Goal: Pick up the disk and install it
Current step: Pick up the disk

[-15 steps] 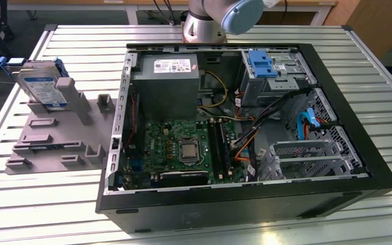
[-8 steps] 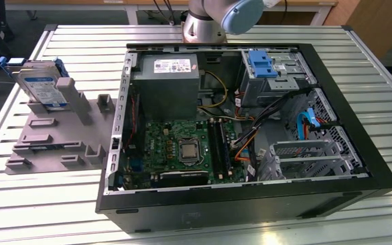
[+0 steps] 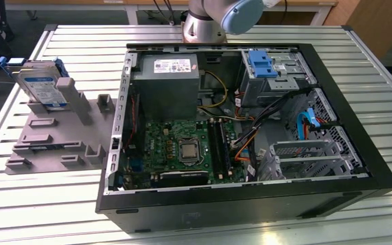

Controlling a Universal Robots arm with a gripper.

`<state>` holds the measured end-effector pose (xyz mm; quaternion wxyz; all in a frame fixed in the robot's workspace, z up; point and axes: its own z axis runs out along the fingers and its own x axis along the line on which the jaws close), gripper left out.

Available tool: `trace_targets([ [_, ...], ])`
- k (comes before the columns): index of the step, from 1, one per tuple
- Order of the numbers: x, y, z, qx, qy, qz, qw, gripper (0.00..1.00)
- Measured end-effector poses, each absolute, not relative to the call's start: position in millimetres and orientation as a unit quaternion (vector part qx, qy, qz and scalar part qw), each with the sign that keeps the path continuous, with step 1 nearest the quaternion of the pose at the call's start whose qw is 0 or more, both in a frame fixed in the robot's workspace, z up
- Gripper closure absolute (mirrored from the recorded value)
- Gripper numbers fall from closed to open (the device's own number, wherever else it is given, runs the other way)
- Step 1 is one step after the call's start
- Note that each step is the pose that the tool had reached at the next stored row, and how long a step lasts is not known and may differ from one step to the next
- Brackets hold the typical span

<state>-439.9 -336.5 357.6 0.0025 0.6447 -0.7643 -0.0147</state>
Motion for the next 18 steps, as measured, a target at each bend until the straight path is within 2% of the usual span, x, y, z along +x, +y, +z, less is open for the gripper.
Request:
trace_targets([
  [10, -440.1, -331.3, 355.0, 0.668, -0.744, -0.015, 0.001, 0.89],
  [12, -440.2, -331.3, 354.1, 0.669, -0.743, -0.015, 0.001, 0.77],
  [13, -440.3, -331.3, 353.7, 0.671, -0.741, -0.015, 0.001, 0.77],
  [15, -440.3, -331.3, 353.1, 0.679, -0.734, -0.015, 0.002, 0.65],
  [16, -440.3, -331.3, 352.6, 0.683, -0.73, -0.015, 0.002, 0.65],
  [18, -440.4, -331.3, 351.5, 0.692, -0.722, -0.015, 0.002, 0.53],
])
